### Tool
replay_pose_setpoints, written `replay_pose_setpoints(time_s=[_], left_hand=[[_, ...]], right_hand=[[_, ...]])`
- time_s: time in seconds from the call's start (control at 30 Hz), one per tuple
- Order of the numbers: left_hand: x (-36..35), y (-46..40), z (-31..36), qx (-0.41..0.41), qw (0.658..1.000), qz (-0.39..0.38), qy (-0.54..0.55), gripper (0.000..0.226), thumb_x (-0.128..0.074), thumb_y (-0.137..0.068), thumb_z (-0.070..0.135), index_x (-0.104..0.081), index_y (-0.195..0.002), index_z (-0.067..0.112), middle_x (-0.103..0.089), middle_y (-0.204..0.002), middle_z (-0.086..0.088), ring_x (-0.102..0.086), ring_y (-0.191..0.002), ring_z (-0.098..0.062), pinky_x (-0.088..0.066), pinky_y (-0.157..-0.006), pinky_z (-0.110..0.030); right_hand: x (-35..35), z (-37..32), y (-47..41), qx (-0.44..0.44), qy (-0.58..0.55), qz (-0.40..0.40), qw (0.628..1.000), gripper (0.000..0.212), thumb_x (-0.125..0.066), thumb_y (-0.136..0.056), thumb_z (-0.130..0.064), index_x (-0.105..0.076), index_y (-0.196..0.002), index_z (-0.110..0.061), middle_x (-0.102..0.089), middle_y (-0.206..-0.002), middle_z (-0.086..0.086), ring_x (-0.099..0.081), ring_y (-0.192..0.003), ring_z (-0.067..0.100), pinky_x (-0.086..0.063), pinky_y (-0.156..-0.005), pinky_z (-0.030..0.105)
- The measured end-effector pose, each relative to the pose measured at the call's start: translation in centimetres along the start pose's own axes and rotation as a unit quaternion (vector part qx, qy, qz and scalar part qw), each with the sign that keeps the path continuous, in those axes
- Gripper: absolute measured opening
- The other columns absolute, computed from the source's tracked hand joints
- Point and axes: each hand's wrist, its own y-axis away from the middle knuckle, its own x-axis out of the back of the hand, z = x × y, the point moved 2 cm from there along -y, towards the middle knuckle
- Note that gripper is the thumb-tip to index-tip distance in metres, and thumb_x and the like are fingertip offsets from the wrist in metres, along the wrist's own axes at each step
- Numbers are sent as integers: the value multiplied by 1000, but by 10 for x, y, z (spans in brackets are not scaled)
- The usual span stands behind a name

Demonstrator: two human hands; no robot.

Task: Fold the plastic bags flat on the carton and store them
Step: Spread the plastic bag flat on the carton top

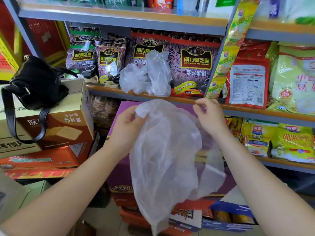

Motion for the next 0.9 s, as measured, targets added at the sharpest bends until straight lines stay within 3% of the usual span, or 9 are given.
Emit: replay_pose_setpoints(time_s=[0.1,0.2,0.27,0.33,0.4,0.47,0.57,0.67,0.9], left_hand=[[8,-7,-2,-28,997,70,-23,15,-60,-87,17,-55,-100,21,-63,-100,-8,-61,-88,-20,-50,-74,-38],[7,-7,-1,-29,999,34,-7,12,-57,-86,16,-58,-91,27,-63,-97,-5,-60,-87,-19,-50,-73,-37],[6,-4,2,-18,999,28,-24,8,-54,-91,12,-59,-88,16,-64,-87,-2,-60,-79,-13,-49,-69,-28],[9,-2,2,-4,999,23,-32,15,-52,-92,15,-60,-92,3,-65,-87,-8,-60,-79,-16,-47,-70,-32],[18,-1,4,12,1000,18,-14,25,-52,-93,23,-62,-92,0,-67,-86,-9,-62,-81,-18,-48,-71,-32],[28,-4,12,62,996,14,55,26,-47,-95,27,-64,-85,10,-69,-78,-2,-65,-72,-12,-50,-65,-25],[42,-8,23,149,985,-15,92,28,-43,-94,36,-58,-79,18,-64,-71,1,-63,-59,-4,-47,-70,-25],[50,-3,31,210,964,-99,131,32,-45,-93,31,-67,-81,11,-70,-67,-4,-67,-63,-14,-53,-60,-23],[65,-3,7,127,972,-61,-186,13,-65,-82,18,-67,-84,6,-68,-82,-17,-60,-65,-15,-43,-57,-20]], right_hand=[[6,-33,25,50,-118,-114,985,30,-56,-89,-34,-57,-117,-21,-55,-116,-7,-53,-101,3,-42,-94,26],[-16,-44,42,86,59,-274,956,84,-72,-68,-53,-34,-139,-29,-44,-137,-8,-42,-124,11,-34,-106,33],[-31,-39,46,88,99,-263,956,67,-69,-68,-57,-45,-128,-38,-57,-126,-9,-53,-116,14,-45,-98,40],[-33,-41,47,53,-36,-249,966,12,-63,-83,-40,-61,-94,-36,-68,-86,-13,-64,-77,8,-55,-67,31],[-28,-39,41,-7,-199,-231,952,20,-55,-92,-15,-62,-79,-29,-65,-63,-13,-57,-53,1,-45,-47,19],[-14,-16,35,-76,-296,-212,928,26,-48,-92,-3,-61,-81,-22,-66,-56,-17,-59,-54,-6,-47,-55,12],[-4,28,23,-162,-293,-178,925,16,-50,-92,-11,-65,-95,-16,-72,-67,-15,-68,-70,5,-56,-82,27],[10,15,14,-157,-290,-210,920,21,-49,-92,-5,-63,-78,-15,-68,-57,-12,-65,-56,-1,-51,-58,11],[22,-3,20,-148,-100,-222,958,28,-61,-89,-22,-61,-117,-19,-60,-120,-1,-54,-110,15,-41,-81,23]])
